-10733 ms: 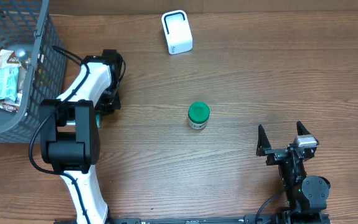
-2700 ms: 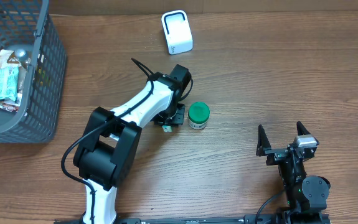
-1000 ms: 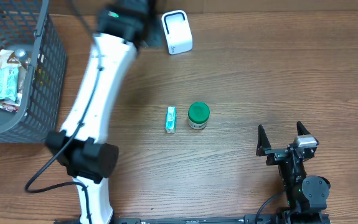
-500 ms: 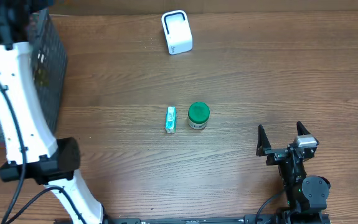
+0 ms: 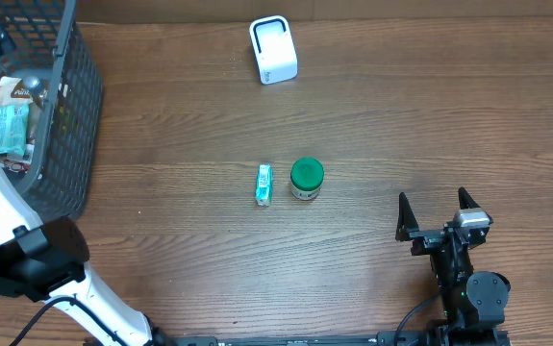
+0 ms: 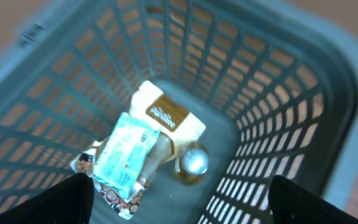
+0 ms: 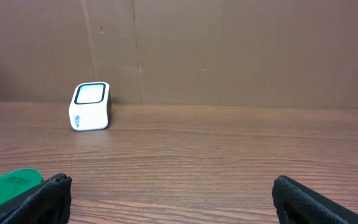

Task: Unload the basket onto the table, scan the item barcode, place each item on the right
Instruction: 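Move the left gripper back into the grey basket, then grasp the yellow dish-soap bottle in the basket with the left gripper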

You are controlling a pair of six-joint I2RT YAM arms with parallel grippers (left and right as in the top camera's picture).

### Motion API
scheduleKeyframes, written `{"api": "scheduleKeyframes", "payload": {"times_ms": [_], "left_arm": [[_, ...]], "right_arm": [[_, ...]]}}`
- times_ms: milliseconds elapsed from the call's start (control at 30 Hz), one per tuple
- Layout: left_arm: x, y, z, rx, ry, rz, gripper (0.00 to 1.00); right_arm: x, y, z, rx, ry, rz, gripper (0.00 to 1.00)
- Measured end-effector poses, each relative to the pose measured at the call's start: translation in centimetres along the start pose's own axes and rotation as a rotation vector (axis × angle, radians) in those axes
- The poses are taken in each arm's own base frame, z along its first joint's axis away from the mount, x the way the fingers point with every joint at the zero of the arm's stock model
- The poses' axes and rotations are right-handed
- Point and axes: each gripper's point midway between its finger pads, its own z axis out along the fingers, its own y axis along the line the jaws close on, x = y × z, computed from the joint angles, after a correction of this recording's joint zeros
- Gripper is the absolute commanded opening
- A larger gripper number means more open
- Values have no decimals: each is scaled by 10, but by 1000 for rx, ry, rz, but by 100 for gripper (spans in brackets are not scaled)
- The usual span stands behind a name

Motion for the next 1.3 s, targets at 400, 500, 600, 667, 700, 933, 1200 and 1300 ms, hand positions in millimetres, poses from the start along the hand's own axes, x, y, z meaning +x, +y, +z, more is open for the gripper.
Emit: {"api": "scheduleKeyframes", "payload": {"times_ms": [400,500,600,667,700,933,1200,1300], "left_arm": [[57,3,79,109,178,74,85],[68,3,98,117,196,73,86],[76,2,111,130,201,75,87],[79,0,118,142,198,77,87],[81,0,121,148,197,78,87],[92,-5,143,186,177,83,83],[109,-6,159,199,187,87,57],[108,-6,160,201,181,87,57]], "right_arm": [[0,0,0,0,0,0,100],[0,0,0,0,0,0,100],[0,0,0,1,-1,0,100],[0,0,0,1,0,0,100],[0,0,0,0,0,0,100],[0,0,0,0,0,0,100],[0,0,0,0,-1,0,100],[0,0,0,0,0,0,100]]}}
